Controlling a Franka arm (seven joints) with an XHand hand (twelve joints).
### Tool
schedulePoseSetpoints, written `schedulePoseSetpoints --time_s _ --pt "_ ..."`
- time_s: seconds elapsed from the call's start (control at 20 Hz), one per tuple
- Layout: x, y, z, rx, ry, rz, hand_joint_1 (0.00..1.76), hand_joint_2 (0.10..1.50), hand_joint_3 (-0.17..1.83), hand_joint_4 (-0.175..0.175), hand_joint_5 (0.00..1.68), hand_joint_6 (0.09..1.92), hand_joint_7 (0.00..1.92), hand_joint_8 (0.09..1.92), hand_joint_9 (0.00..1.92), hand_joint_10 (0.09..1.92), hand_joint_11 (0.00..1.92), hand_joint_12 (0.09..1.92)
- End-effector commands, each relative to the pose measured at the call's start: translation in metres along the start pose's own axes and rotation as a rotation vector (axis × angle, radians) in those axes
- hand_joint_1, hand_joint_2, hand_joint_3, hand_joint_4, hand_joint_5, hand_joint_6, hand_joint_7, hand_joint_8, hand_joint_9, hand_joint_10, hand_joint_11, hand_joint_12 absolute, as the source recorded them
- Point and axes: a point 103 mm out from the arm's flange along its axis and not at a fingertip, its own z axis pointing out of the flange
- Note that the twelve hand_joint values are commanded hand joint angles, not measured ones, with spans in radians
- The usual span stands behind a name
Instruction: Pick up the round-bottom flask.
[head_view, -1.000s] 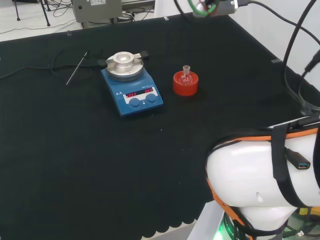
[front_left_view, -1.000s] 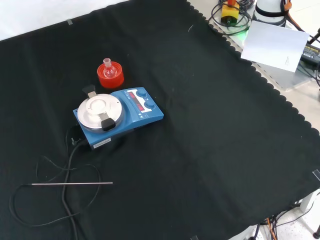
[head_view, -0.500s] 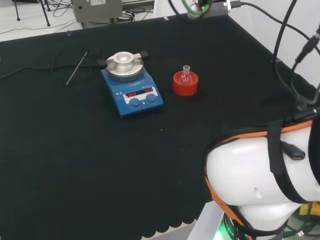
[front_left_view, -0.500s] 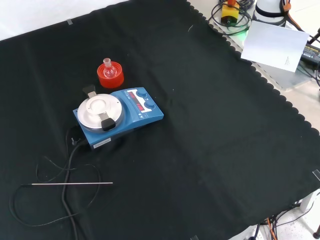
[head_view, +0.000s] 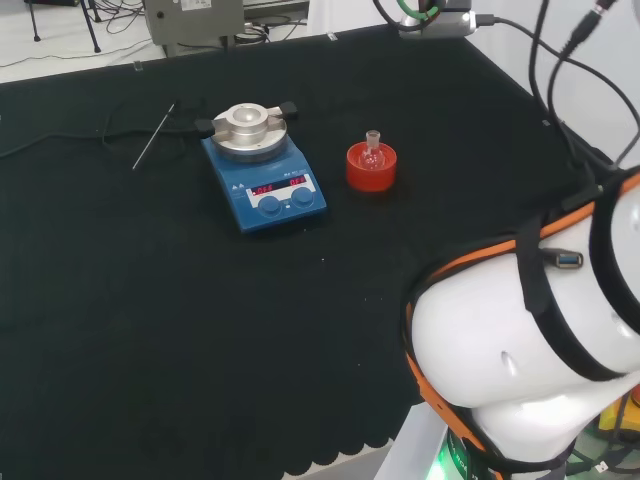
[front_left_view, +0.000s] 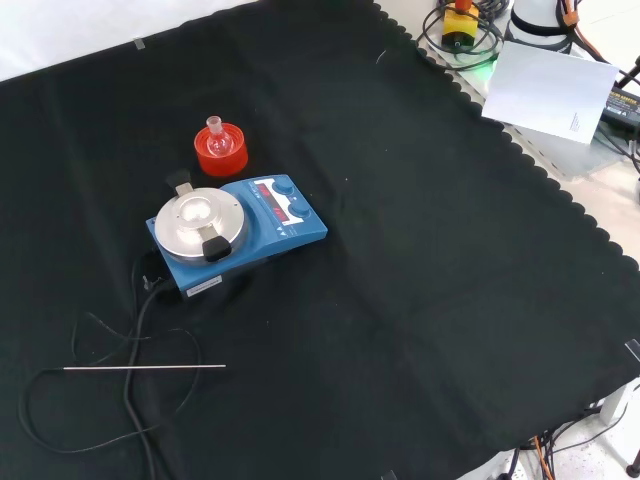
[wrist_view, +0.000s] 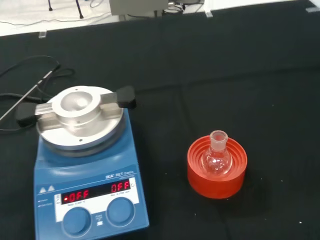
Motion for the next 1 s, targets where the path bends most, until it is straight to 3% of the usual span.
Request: schedulePoseSetpoints --time_s 0.05,0.55,0.85,1.0 --pt "-0.031 0.073 0.031 0.014 0.046 0.030 0.16 1.20 0.27 0.000 0.18 0.09 0.05 0.44 0.14 0.61 0.00 1.20" --pt "-0.043 0.120 0.069 0.053 0.075 0.056 0.28 1.11 0.24 0.000 0.18 0.09 0.04 0.45 0.14 0.61 0.00 1.22" --pt "-0.041 0.126 0.093 -0.055 0.088 0.032 0.37 1.05 0.24 -0.010 0.25 0.09 0.13 0.50 0.27 0.66 0.02 1.34" --pt "-0.042 0.127 0.111 -0.044 0.122 0.030 0.46 1.01 0.24 -0.021 0.32 0.09 0.20 0.55 0.37 0.68 0.09 1.37"
